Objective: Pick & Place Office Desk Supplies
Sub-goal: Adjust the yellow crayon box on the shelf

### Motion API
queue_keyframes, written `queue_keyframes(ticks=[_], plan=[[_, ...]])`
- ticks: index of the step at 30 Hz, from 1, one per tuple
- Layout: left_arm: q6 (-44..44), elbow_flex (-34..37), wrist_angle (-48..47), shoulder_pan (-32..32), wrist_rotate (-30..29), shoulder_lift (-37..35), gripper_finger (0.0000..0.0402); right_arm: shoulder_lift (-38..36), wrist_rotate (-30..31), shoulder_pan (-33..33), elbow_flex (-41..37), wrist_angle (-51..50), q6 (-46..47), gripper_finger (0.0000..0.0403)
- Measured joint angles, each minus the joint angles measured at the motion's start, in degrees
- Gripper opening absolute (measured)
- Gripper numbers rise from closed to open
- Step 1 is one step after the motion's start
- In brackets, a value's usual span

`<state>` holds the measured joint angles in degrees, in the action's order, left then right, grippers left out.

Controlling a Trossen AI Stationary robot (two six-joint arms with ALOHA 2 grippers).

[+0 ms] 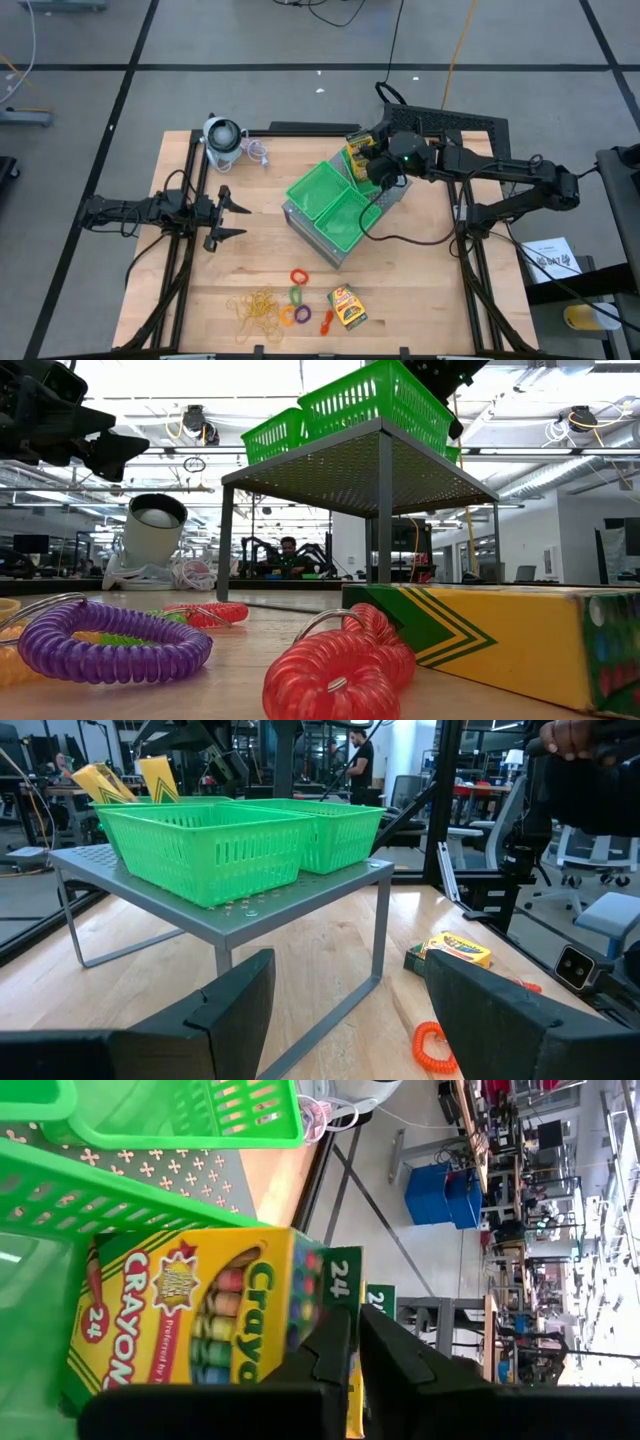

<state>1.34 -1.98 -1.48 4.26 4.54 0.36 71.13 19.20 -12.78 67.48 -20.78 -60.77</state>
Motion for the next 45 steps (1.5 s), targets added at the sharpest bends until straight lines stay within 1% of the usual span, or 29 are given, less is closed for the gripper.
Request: queue_keyframes(ticks=[5,10,16,27,36,45], plan=[[0.0,0.0,0.0,0.0,0.0,0.0,0.0264,0.0,0.0,0.0,0.0,0.1,0.0,0.0060],[0.0,0.0,0.0,0.0,0.0,0.0,0.0264,0.0,0.2,0.0,0.0,2.5,-0.2,0.0101],[0.0,0.0,0.0,0.0,0.0,0.0,0.0264,0.0,0.3,0.0,0.0,4.0,-1.6,0.0128],[0.0,0.0,0.0,0.0,0.0,0.0,0.0264,0.0,0.2,-0.7,0.0,3.8,-0.9,0.0132],[0.0,0.0,0.0,0.0,0.0,0.0,0.0264,0.0,0.2,-0.7,0.0,3.6,9.2,0.0132],[0.0,0.0,0.0,0.0,0.0,0.0,0.0264,0.0,0.2,-0.7,0.0,2.3,14.5,0.0132]])
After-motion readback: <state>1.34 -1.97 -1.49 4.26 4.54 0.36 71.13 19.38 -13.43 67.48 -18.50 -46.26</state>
